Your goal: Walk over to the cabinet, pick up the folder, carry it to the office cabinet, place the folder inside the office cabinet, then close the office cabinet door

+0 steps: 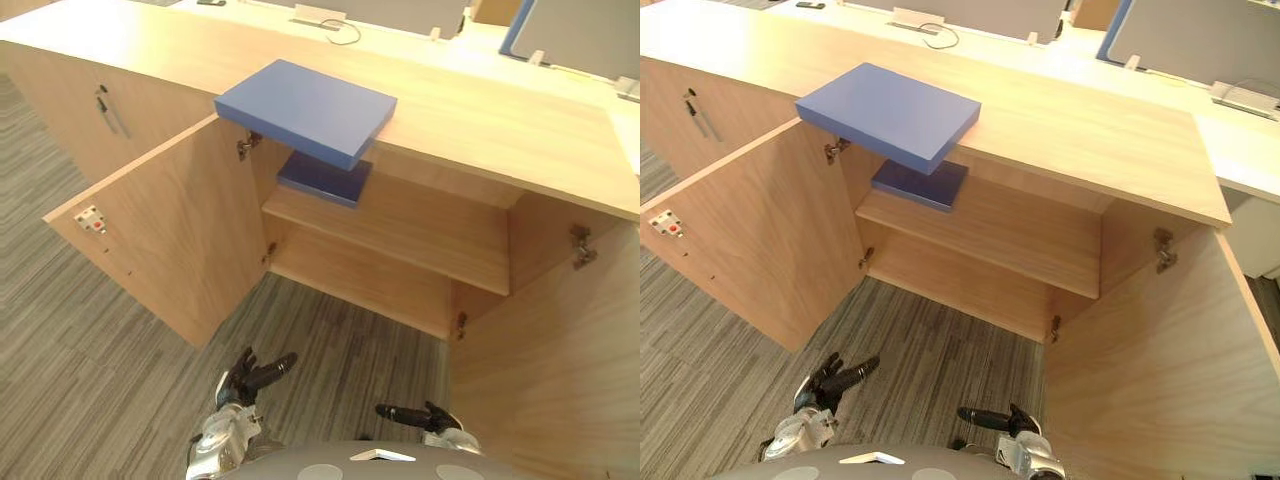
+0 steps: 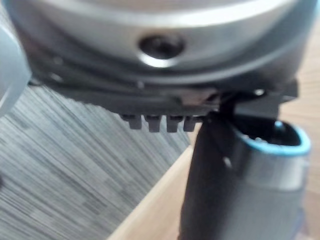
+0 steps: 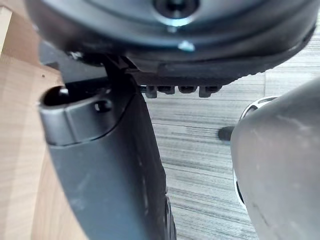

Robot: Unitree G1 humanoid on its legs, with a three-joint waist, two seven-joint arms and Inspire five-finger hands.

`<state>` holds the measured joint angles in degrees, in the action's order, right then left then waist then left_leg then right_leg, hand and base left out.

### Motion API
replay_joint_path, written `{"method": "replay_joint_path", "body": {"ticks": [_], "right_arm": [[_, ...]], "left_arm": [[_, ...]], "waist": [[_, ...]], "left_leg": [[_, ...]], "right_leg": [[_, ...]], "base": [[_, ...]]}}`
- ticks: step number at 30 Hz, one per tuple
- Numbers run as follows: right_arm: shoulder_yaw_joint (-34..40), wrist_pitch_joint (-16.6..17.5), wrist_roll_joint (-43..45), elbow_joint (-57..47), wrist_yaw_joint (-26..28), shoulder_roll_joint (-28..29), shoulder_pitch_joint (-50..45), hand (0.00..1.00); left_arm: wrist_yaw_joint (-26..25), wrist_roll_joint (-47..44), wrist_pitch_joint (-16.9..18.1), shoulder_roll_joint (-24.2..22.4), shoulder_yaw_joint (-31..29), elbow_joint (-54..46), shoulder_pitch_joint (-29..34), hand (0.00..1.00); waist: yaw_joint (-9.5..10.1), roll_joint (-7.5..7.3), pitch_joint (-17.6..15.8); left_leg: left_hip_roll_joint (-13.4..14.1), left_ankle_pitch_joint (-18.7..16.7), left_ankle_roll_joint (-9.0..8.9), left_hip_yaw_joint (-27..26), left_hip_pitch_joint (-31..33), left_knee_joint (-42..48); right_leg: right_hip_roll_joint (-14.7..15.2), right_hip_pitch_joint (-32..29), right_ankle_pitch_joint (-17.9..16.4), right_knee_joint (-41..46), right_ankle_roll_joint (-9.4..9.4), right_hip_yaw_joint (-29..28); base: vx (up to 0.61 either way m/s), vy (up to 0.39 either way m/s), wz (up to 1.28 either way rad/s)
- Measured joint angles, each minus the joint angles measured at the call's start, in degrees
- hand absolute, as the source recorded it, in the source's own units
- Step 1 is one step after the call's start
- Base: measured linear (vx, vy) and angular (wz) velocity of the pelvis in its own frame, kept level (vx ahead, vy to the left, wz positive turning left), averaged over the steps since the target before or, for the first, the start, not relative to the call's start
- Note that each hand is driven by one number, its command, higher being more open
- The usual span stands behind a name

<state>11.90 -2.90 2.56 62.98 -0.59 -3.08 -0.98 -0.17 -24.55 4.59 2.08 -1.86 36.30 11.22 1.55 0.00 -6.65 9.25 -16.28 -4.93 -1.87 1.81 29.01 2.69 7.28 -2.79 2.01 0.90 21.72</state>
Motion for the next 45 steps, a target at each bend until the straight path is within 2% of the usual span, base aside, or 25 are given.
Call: {"method": "replay_joint_path", "body": {"ticks": [1,2,3,4,5,7,9,12,15,16,17,19,23,26,29,31,34,38,41,45], "right_arm": [[0.0,0.0,0.0,-0.3,-0.1,-0.2,0.6,1.0],[0.0,-0.2,0.0,-0.2,-0.2,-0.3,0.6,1.0],[0.0,-0.2,0.0,-0.3,-0.3,-0.8,0.7,1.0],[0.1,-0.2,0.0,-0.6,-0.4,-1.5,0.7,1.0],[0.1,-0.3,0.0,-1.1,-0.5,-1.4,0.9,1.0],[-0.8,-0.3,-0.1,-1.7,-0.2,-0.6,0.1,1.0],[-0.9,-0.3,-0.5,-3.3,-0.2,0.8,-1.1,1.0],[-1.4,-0.1,-0.5,-5.4,-0.5,1.8,-3.2,1.0],[-2.7,0.0,-0.5,-5.5,-1.4,2.9,-3.6,1.0],[-3.2,0.1,-0.5,-5.5,-2.2,3.1,-4.0,1.0],[-3.6,0.4,-0.5,-5.6,-2.8,3.1,-4.5,1.0],[-3.8,1.0,-0.5,-5.5,-3.7,3.2,-5.1,1.0],[-5.9,1.1,-1.7,-4.8,-5.3,3.0,-6.0,1.0],[-7.3,1.1,-1.7,-2.7,-6.2,2.9,-5.3,1.0],[-8.0,1.1,-2.3,-1.0,-6.2,2.0,-4.4,1.0],[-8.1,1.1,-2.3,-0.4,-6.2,1.2,-3.6,1.0],[-8.1,1.1,-3.1,0.3,-5.8,0.0,-2.3,1.0],[-8.1,1.1,-3.5,0.2,-4.8,-0.1,-1.6,1.0],[-8.1,1.1,-4.1,0.2,-4.2,-0.2,-1.5,1.0],[-8.0,1.2,-4.4,0.0,-3.6,-0.2,-1.5,1.0]], "left_arm": [[-0.1,-0.7,0.0,-0.2,0.6,-4.2,1.0,1.0],[-0.1,-1.1,-0.1,-0.4,1.6,-7.9,2.3,1.0],[-0.1,-2.1,-0.3,-1.1,2.2,-11.1,3.1,1.0],[-0.2,-2.3,-0.8,-1.8,3.0,-14.8,3.9,1.0],[-0.2,-2.3,-1.1,-1.9,3.7,-18.9,4.8,1.0],[-0.3,-2.3,-1.5,-2.2,4.2,-26.0,6.9,1.0],[-0.4,-1.4,-1.7,-2.2,4.2,-37.4,10.3,1.0],[-1.9,6.2,-1.2,-2.5,4.3,-47.8,11.2,1.0],[-6.9,16.4,0.5,-3.4,4.6,-53.3,11.0,1.0],[-10.6,22.0,1.0,-4.1,5.0,-55.2,10.9,1.0],[-14.6,26.7,1.9,-4.8,5.4,-55.8,10.6,1.0],[-19.0,31.4,1.9,-6.1,5.4,-56.4,10.5,1.0],[-30.3,40.1,1.3,-5.9,5.4,-56.3,9.4,1.0],[-34.9,45.7,-0.5,-4.2,6.1,-55.9,5.3,1.0],[-36.0,54.7,-2.7,0.9,8.3,-51.7,0.1,1.0],[-35.6,59.5,-4.0,4.0,8.8,-48.8,-3.6,1.0],[-34.1,68.2,-6.4,7.8,8.4,-42.7,-10.7,1.0],[-33.2,72.1,-8.5,11.6,7.0,-36.8,-17.5,1.0],[-32.3,72.5,-9.9,15.1,5.9,-31.5,-22.1,1.0],[-31.6,72.7,-11.2,18.6,3.9,-28.8,-23.7,1.0]], "waist": [[0.47,0.32,-1.1],[1.42,0.48,-1.3],[1.47,1.52,-1.4],[1.49,2.61,-1.7],[1.96,2.9,-1.5],[2.24,1.02,-1.2],[3.43,-0.86,-0.9],[4.63,-1.97,0.3],[4.51,-3.12,1.9],[4.55,-3.59,2.6],[4.71,-3.65,3.1],[4.58,-3.74,4.1],[4.63,-4.5,5.7],[4.59,-5.13,6.2],[4.3,-4.5,7.1],[3.14,-3.59,7.4],[1.11,-1.47,7.9],[-0.48,-1.25,7.7],[-0.91,-1.33,7.5],[-1.73,-1.7,7.3]], "left_leg": [[0.4,0.3,0.47,-0.3,1.9,5.7],[1.0,-2.4,0.69,-1.8,2.5,5.9],[1.1,-2.2,0.72,-2.5,3.5,3.5],[0.9,-0.6,1.3,-2.8,4.3,-0.2],[-0.6,-0.3,2.19,-2.5,3.8,-2.4],[-2.7,1.3,2.98,-2.6,3.7,-5.5],[-4.2,2.6,3.39,-3.1,3.4,-7.9],[-4.8,3.3,3.3,-3.8,2.1,-9.8],[-4.8,4.0,2.89,-4.1,1.5,-11.6],[-4.6,4.2,2.57,-4.4,1.1,-12.5],[-4.3,4.4,2.46,-4.8,0.6,-13.1],[-4.1,4.5,2.18,-4.9,0.5,-13.7],[-3.6,5.5,1.52,-5.9,-0.5,-16.2],[-3.7,6.9,1.46,-6.1,-0.9,-17.9],[-4.7,9.0,1.74,-7.2,-2.6,-21.8],[-5.1,9.8,2.05,-7.6,-2.8,-22.9],[-6.0,11.7,2.58,-8.5,-3.0,-25.7],[-6.4,12.4,2.74,-9.0,-3.4,-26.6],[-6.9,13.3,2.6,-9.2,-4.3,-28.3],[-7.1,14.3,2.36,-9.5,-4.8,-30.3]], "right_leg": [[0.4,1.5,-0.8,0.1,-0.19,0.6],[0.9,1.8,-0.9,0.4,-0.08,0.6],[1.0,1.5,-1.0,0.9,0.03,0.7],[1.1,1.3,-1.4,1.3,0.92,1.1],[1.9,0.7,-1.6,2.1,1.65,1.3],[3.7,-0.7,-1.6,2.1,1.96,1.6],[5.1,-1.4,-1.2,1.9,2.49,1.7],[5.7,-1.2,-1.1,1.8,2.68,1.4],[5.9,-1.2,-1.1,1.2,2.71,1.1],[5.7,-1.2,-1.0,0.7,2.76,0.8],[5.4,-1.2,-1.0,0.7,2.76,0.2],[5.1,-1.2,-1.0,0.3,2.74,0.0],[4.3,-1.5,-0.2,-1.3,2.26,-1.3],[4.0,-2.1,0.5,-2.0,1.92,-1.8],[4.0,-2.2,2.0,-3.7,1.8,-3.1],[3.9,-2.6,2.9,-4.3,1.92,-3.5],[4.3,-4.2,4.6,-4.9,1.98,-5.1],[4.4,-4.9,6.0,-5.7,1.88,-6.6],[4.5,-5.3,6.7,-6.3,2.0,-7.3],[4.5,-5.9,6.7,-6.4,2.14,-7.9]], "base": [[0.05,0.157,0.25],[0.06,0.157,0.24],[0.05,0.184,0.19],[0.04,0.213,0.32],[0.03,0.208,0.31],[0.01,0.164,0.19],[0.03,0.139,0.09],[0.05,0.078,-0.03],[0.02,0.008,-0.09],[0.03,-0.016,-0.16],[0.03,-0.017,-0.17],[0.01,-0.046,-0.13],[0.0,-0.032,-0.15],[0.0,-0.016,-0.06],[-0.03,0.019,-0.17],[-0.06,0.022,-0.16],[-0.08,0.04,-0.22],[-0.1,0.023,-0.22],[-0.1,0.01,-0.1],[-0.05,0.006,-0.06]]}}
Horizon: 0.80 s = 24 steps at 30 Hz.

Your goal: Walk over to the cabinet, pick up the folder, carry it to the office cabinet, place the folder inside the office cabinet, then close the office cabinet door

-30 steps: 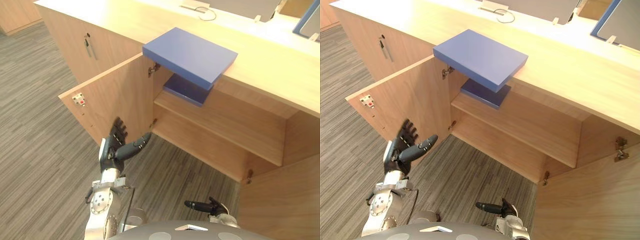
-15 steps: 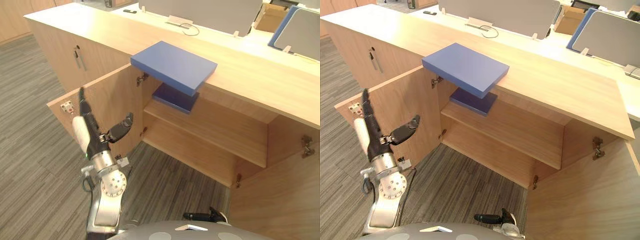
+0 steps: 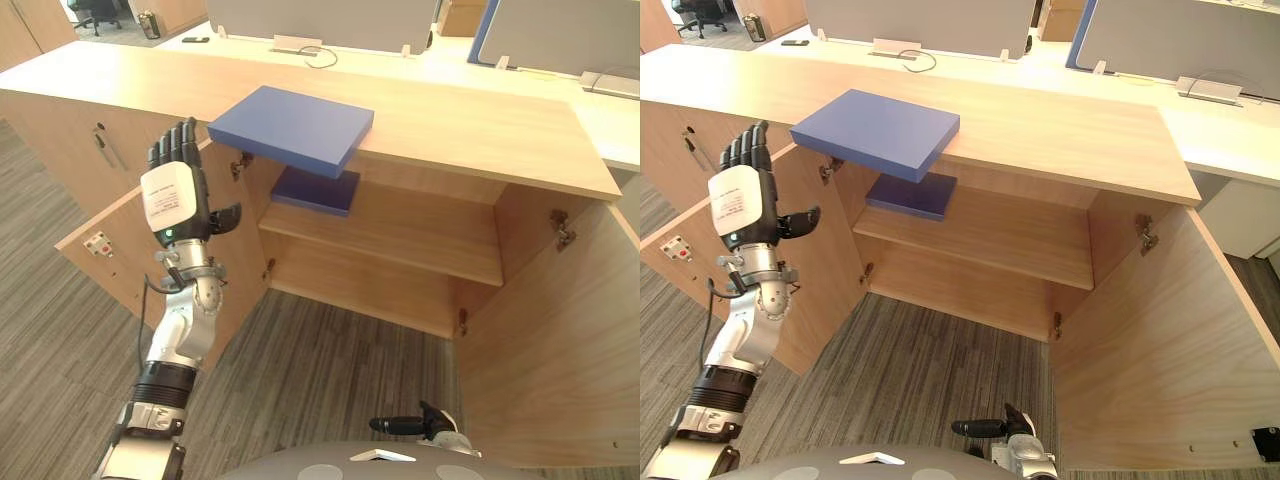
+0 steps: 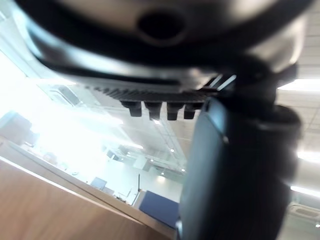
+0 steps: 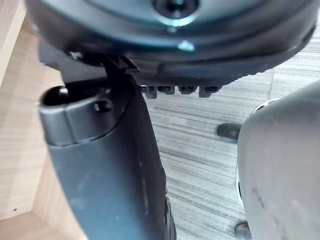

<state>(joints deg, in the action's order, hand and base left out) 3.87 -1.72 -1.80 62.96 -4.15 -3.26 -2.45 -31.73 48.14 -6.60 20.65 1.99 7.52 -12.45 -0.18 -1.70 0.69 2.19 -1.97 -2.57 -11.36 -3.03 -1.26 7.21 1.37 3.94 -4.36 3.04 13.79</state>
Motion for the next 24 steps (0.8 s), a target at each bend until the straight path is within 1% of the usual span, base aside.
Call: {"method": "replay_joint_path", "body": {"ticks": [3,7,10,11,13,18,20,22,24], "right_arm": [[0.2,0.0,-0.1,0.0,0.4,-0.1,-0.1,1.0],[0.7,0.0,-0.3,0.0,1.1,-0.1,-0.1,1.0],[2.1,0.0,-0.3,0.0,1.1,0.0,0.0,1.0],[2.8,0.0,-0.3,0.0,1.1,-0.1,0.1,1.0],[3.1,0.2,-0.3,-0.3,1.0,-0.1,0.2,1.0],[4.4,0.2,-0.2,-0.3,1.0,-0.2,0.0,1.0],[4.7,0.3,-0.2,-0.2,1.0,-0.4,0.0,1.0],[4.8,0.5,-0.2,-0.3,1.0,-0.4,0.1,1.0],[5.0,0.6,-0.2,-0.2,1.0,-0.4,0.0,1.0]], "left_arm": [[1.3,0.0,-0.3,2.6,-0.3,3.0,-2.2,1.0],[2.0,2.0,-0.9,4.9,0.0,6.0,-5.4,1.0],[2.2,2.0,-1.0,5.5,0.2,7.3,-8.4,1.0],[2.3,2.0,-1.0,6.1,0.6,8.0,-9.8,1.0],[2.3,2.0,-1.0,7.1,1.2,8.1,-10.9,1.0],[2.3,2.0,-1.0,7.1,3.1,8.4,-13.4,1.0],[2.3,2.0,-1.0,7.2,4.2,10.4,-15.3,1.0],[2.3,2.0,-1.0,7.3,4.5,11.0,-15.6,1.0],[2.3,2.0,-1.0,7.3,5.8,12.3,-16.9,1.0]], "waist": [[-0.12,-0.38,-0.1],[-0.15,-0.46,-0.2],[-0.38,-0.51,-0.2],[-1.15,-0.51,-0.2],[-1.9,-0.52,-0.3],[-2.38,-0.53,-0.3],[-2.84,-0.52,-0.4],[-3.24,-0.51,-0.4],[-3.19,-0.62,-0.5]], "left_leg": [[0.0,0.2,0.08,-0.2,0.1,-0.1],[0.0,0.1,0.06,-0.4,0.1,-0.1],[0.0,0.0,0.13,-0.1,0.4,-0.1],[0.0,-0.1,0.21,-0.1,0.3,0.1],[0.0,-0.4,0.36,-0.3,0.3,0.1],[-0.5,-1.1,0.72,-0.8,-0.3,0.1],[-0.9,-1.1,0.83,-0.8,-0.3,0.1],[-1.1,-1.2,0.88,-0.8,-0.4,0.1],[-1.2,-1.2,0.88,-0.8,-0.4,0.1]], "right_leg": [[-0.1,-0.4,0.1,-0.1,0.14,-0.4],[-0.2,-1.1,0.1,-0.1,0.15,-1.6],[-0.3,-1.4,0.4,-0.1,-0.13,-2.3],[-0.4,-1.3,0.5,-0.1,-0.25,-2.5],[-0.3,-1.4,0.5,-0.1,-0.38,-2.7],[0.1,-1.3,0.8,-0.2,-0.64,-3.1],[0.4,-1.4,0.8,-0.2,-0.55,-3.1],[0.6,-1.5,0.9,-0.2,-0.49,-3.2],[0.7,-1.5,0.9,-0.2,-0.47,-3.2]], "base": [[0.0,-0.001,-0.06],[0.03,0.001,-0.17],[0.04,-0.001,-0.15],[0.01,0.008,-0.05],[0.0,0.013,-0.07],[-0.03,0.024,-0.1],[-0.05,0.022,-0.01],[-0.04,0.016,-0.02],[-0.04,0.005,-0.01]]}}
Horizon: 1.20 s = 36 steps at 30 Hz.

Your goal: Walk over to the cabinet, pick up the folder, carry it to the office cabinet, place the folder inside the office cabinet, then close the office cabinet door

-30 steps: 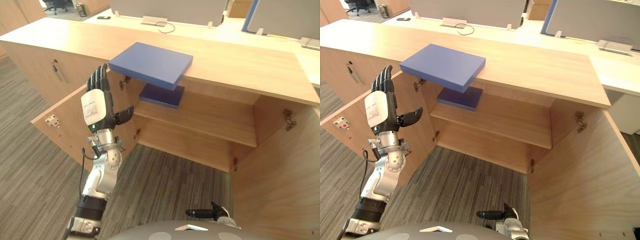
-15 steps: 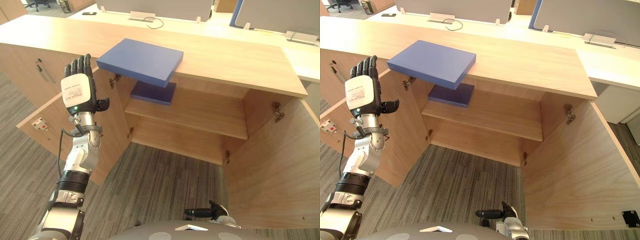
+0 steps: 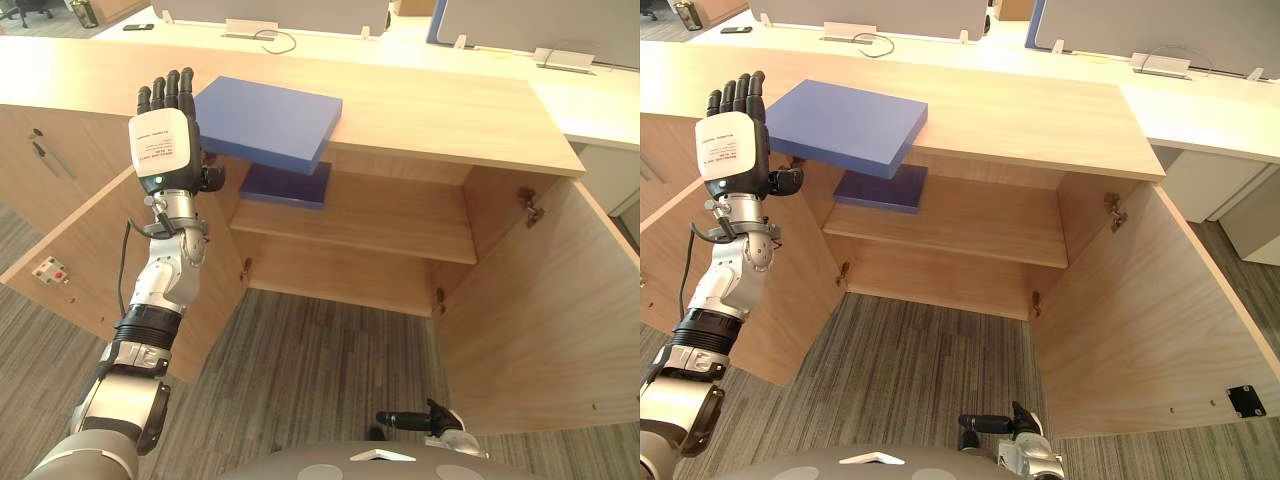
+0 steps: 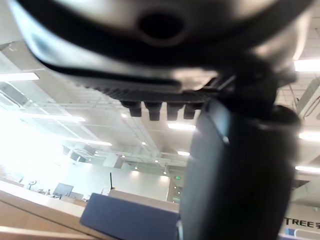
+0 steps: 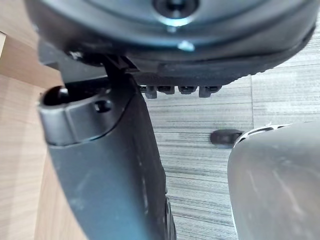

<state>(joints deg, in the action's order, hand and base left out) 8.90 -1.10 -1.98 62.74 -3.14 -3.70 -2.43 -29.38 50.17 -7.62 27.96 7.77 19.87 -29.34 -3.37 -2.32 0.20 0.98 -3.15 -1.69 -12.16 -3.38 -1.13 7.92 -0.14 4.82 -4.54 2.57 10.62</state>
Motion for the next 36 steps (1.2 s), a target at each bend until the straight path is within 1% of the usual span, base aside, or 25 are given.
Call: {"method": "replay_joint_path", "body": {"ticks": [5,7,9,11,15,17,21,22,26,30,32,35,36], "right_arm": [[0.2,0.2,0.0,0.0,-0.1,-0.2,0.1,1.0],[0.4,0.2,0.0,0.0,-0.1,-0.2,0.1,1.0],[0.7,0.2,0.1,0.0,-0.2,-0.2,0.2,1.0],[0.7,0.2,0.1,0.0,-0.2,-0.2,0.4,1.0],[0.9,0.2,0.2,0.1,-0.2,-0.5,0.4,1.0],[1.5,0.2,0.2,0.1,-0.3,-0.5,0.4,1.0],[1.8,0.2,0.3,0.3,-0.6,-0.8,0.5,1.0],[1.8,0.2,0.3,0.3,-0.8,-0.9,0.4,1.0],[1.8,0.2,0.3,0.4,-1.1,-1.1,0.3,1.0],[1.9,0.2,0.3,0.5,-1.2,-1.1,0.5,1.0],[1.9,0.2,0.4,0.5,-1.2,-1.1,0.5,1.0],[2.0,0.2,0.5,0.5,-1.2,-1.1,0.5,1.0],[2.3,0.2,0.5,0.5,-1.3,-1.1,0.5,1.0]], "left_arm": [[0.1,0.0,0.1,0.1,2.3,0.6,-1.0,1.0],[0.6,0.0,0.4,0.1,3.6,2.6,-2.6,1.0],[1.2,0.0,0.4,0.1,4.5,4.8,-4.4,1.0],[1.3,0.0,0.4,0.1,4.7,5.2,-4.5,1.0],[1.7,0.0,1.3,0.1,7.1,7.8,-6.0,1.0],[2.0,0.0,1.5,0.1,7.7,8.8,-6.5,1.0],[2.1,0.0,1.4,0.0,8.8,12.2,-8.7,1.0],[2.2,0.0,1.4,0.0,9.5,13.3,-9.6,0.0],[2.2,-0.1,1.4,0.0,10.9,14.4,-11.3,0.0],[2.5,-0.1,1.5,-0.1,11.7,14.5,-11.8,0.0],[2.5,0.0,1.6,-0.1,11.7,14.6,-12.0,0.0],[0.5,0.2,2.7,-0.1,11.8,14.6,-15.0,0.0],[0.9,0.2,2.7,-0.1,11.8,14.6,-16.7,0.0]], "waist": [[-0.13,0.22,-0.3],[-0.2,0.27,-0.4],[-0.62,0.29,-0.4],[-1.56,0.33,-0.4],[-2.12,0.36,-0.5],[-2.92,0.43,-0.6],[-3.21,0.72,-1.5],[-3.27,0.89,-1.7],[-3.41,1.01,-1.8],[-4.63,1.3,-2.0],[-4.73,1.37,-2.1],[-4.66,1.4,-2.1],[-4.69,1.47,-2.2]], "left_leg": [[0.0,-0.1,-0.08,-0.1,0.1,0.0],[0.0,-0.1,-0.1,-0.1,0.1,0.0],[-0.1,-0.1,-0.05,-0.1,0.1,0.0],[-0.1,-0.2,0.02,-0.1,0.1,0.0],[-0.3,-0.4,0.17,-0.5,-0.1,0.0],[-0.3,-0.6,0.25,-0.8,-0.2,0.0],[-0.4,-0.7,0.41,-1.6,-0.6,0.0],[-0.4,-0.8,0.48,-1.7,-0.7,0.0],[-0.5,-1.0,0.47,-2.2,-1.0,0.0],[-0.5,-1.0,0.44,-2.3,-0.9,0.0],[-0.5,-1.0,0.41,-2.7,-0.9,-0.1],[-0.5,-1.0,0.41,-3.0,-0.9,-0.1],[-0.5,-1.0,0.41,-3.0,-0.9,-0.1]], "right_leg": [[-0.1,-0.7,0.0,0.0,0.02,-0.5],[-0.1,-0.7,0.0,0.0,0.04,-0.6],[-0.1,-0.7,0.1,0.0,0.1,-0.9],[0.0,-0.7,0.1,0.0,0.11,-1.1],[0.1,-0.8,0.2,0.0,0.24,-1.5],[0.1,-0.8,0.4,0.0,0.12,-1.5],[0.1,-0.8,1.0,-0.1,-0.27,-1.7],[0.1,-0.9,1.1,-0.1,-0.36,-1.7],[0.1,-0.9,1.1,-0.1,-0.34,-2.0],[0.1,-1.0,1.1,-0.1,-0.34,-2.2],[0.0,-1.3,1.1,-0.3,-0.29,-2.5],[0.0,-1.5,1.2,-0.3,-0.14,-2.7],[0.0,-1.5,1.2,-0.3,-0.13,-2.7]], "base": [[-0.02,-0.011,-0.05],[-0.01,-0.015,-0.05],[0.0,-0.009,-0.06],[-0.01,-0.005,-0.05],[-0.02,-0.002,-0.06],[-0.03,-0.008,-0.05],[-0.04,-0.012,-0.1],[-0.06,-0.013,-0.12],[-0.05,-0.017,-0.09],[-0.04,-0.031,-0.03],[-0.04,-0.026,-0.1],[-0.02,-0.018,-0.06],[-0.03,-0.027,-0.01]]}}
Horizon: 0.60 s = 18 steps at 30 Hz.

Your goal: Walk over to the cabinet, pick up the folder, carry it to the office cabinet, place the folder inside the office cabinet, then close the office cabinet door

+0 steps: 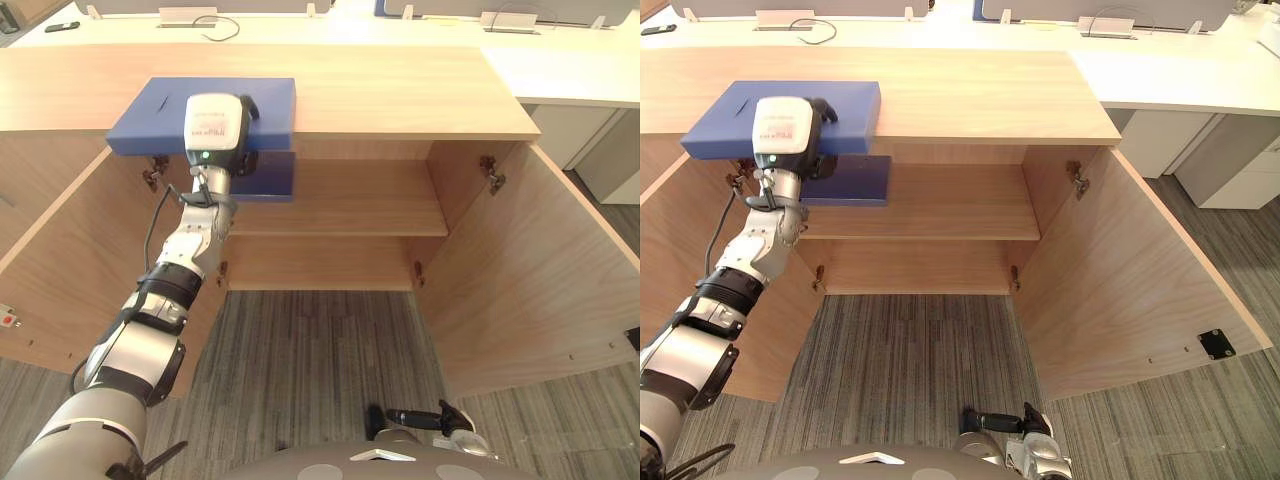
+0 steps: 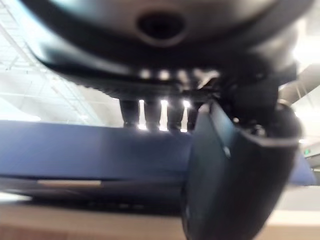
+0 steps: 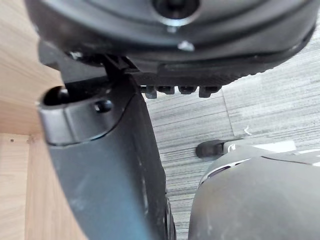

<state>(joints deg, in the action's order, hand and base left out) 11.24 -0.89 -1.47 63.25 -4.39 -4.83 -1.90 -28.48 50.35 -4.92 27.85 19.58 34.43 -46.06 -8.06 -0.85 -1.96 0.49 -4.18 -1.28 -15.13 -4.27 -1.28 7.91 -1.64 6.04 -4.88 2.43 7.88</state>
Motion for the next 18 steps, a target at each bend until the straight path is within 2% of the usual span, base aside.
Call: {"method": "replay_joint_path", "body": {"ticks": [7,9,11,12,14,15,18], "right_arm": [[0.5,0.0,0.0,0.7,-0.1,-0.4,0.5,1.0],[0.5,-0.1,0.0,1.1,-0.1,-0.4,0.5,1.0],[0.5,-0.2,0.0,1.7,-0.7,-0.5,0.4,1.0],[0.5,-0.3,0.0,1.8,-0.9,-0.5,0.4,1.0],[0.5,-1.0,0.1,2.3,-1.2,-0.6,-0.1,1.0],[0.5,-1.3,0.1,2.3,-1.2,-0.6,-0.2,1.0],[-0.6,-1.4,0.8,1.8,-1.3,-0.8,-0.5,1.0]], "left_arm": [[0.3,1.1,-0.5,-0.6,0.0,-1.2,-0.6,0.0],[0.6,1.0,-1.1,-0.9,-0.3,-8.1,3.5,0.0],[0.9,1.0,-1.2,-2.7,-0.7,-23.0,12.8,0.0],[0.9,1.0,-1.2,-3.8,-0.8,-27.0,15.5,0.0],[1.1,-0.3,2.0,-8.4,-0.7,-39.3,23.8,0.0],[1.2,-2.5,5.2,-11.2,-0.5,-45.7,28.0,0.0],[1.8,-10.8,9.7,-14.6,-0.1,-54.2,33.8,0.0]], "waist": [[-0.15,0.65,-0.4],[-0.1,0.69,-0.4],[0.33,0.66,-0.5],[0.5,0.66,-0.5],[1.82,0.66,-0.5],[2.44,0.65,-0.5],[3.34,0.59,-0.4]], "left_leg": [[0.0,0.0,0.06,0.4,-0.2,0.0],[0.0,0.0,0.07,0.9,-0.3,0.0],[0.1,0.0,0.1,1.5,-0.1,0.0],[0.1,-0.1,0.16,1.6,0.0,0.0],[0.1,-0.2,0.41,2.0,-0.1,0.0],[0.0,-0.4,0.63,2.3,-0.1,0.2],[-0.1,-1.0,0.86,2.3,0.0,1.0]], "right_leg": [[0.0,0.4,0.0,0.0,0.01,0.4],[0.1,0.6,0.0,0.0,0.0,1.0],[0.2,0.8,0.0,0.3,0.05,1.2],[0.2,0.8,0.1,0.3,0.09,1.2],[0.4,1.0,0.2,0.3,0.35,1.1],[0.6,1.3,0.3,0.3,0.4,1.1],[0.8,1.7,0.3,0.3,0.46,0.5]], "base": [[-0.03,-0.027,0.02],[-0.03,-0.03,0.12],[0.0,-0.018,0.14],[0.0,-0.011,0.11],[-0.01,-0.005,0.1],[-0.02,0.004,0.1],[-0.05,0.001,0.02]]}}
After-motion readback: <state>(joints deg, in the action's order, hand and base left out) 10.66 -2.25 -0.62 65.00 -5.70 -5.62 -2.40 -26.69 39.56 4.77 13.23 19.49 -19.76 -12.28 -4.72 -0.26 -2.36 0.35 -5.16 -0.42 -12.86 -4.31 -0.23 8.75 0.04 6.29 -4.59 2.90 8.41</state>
